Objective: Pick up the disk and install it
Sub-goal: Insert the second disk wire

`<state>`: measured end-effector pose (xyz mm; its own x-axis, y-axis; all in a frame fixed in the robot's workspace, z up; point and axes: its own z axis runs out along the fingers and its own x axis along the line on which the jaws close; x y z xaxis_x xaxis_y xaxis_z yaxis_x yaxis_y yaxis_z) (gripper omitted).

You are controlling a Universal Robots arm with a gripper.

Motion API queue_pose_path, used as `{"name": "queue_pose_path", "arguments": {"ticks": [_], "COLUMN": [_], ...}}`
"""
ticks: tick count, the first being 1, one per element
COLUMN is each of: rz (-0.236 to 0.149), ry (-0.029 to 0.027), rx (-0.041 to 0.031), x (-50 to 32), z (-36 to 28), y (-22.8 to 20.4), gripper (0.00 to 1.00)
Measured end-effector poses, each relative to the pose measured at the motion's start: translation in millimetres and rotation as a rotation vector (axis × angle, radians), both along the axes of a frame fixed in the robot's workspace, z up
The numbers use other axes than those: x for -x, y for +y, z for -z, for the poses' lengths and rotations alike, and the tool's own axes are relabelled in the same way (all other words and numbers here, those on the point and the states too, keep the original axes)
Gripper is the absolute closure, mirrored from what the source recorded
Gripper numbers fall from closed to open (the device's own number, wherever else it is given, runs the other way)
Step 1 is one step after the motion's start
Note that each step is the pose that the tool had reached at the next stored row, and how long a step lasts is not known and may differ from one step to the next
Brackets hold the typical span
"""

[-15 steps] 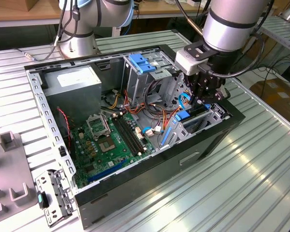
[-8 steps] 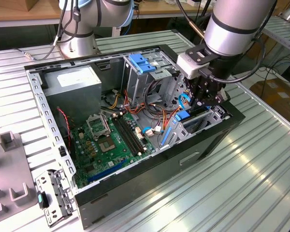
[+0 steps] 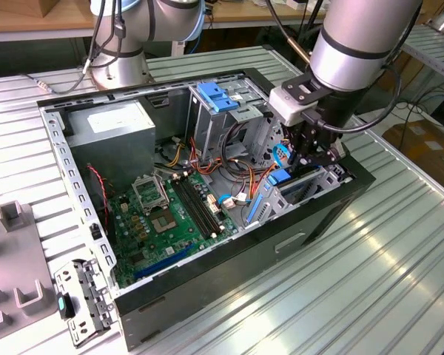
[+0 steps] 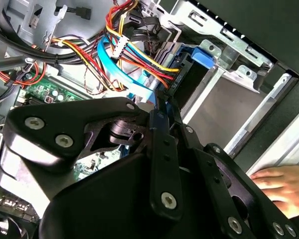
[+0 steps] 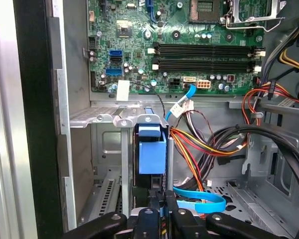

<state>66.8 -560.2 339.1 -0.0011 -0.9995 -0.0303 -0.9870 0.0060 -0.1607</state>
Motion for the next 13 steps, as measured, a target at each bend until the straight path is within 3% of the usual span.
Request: {"name": "queue_pose_path", "arguments": {"ticks": [2, 3, 4, 5, 8, 9, 13], "rz": [0.0, 0.0, 0.0, 0.0, 0.0, 0.0, 0.0], "ry": [0.0, -0.0003, -0.0004, -0.0003, -0.0003, -0.0003, -0.0003], "rx": [-0.0005, -0.0012, -0.0007, -0.0004, -0.0005, -0.0005, -0.0005], "x": [0.0, 0.0, 0.0, 0.0, 0.0, 0.0, 0.0], "z": [0.3, -1.9, -12.0, -15.3, -15.6, -15.6, -15.8], "y": [0.0, 0.0, 0.0, 0.0, 0.0, 0.0, 0.0], "gripper": [0.84, 0.76, 0.76, 0.76, 0.78, 0.89, 0.89]}}
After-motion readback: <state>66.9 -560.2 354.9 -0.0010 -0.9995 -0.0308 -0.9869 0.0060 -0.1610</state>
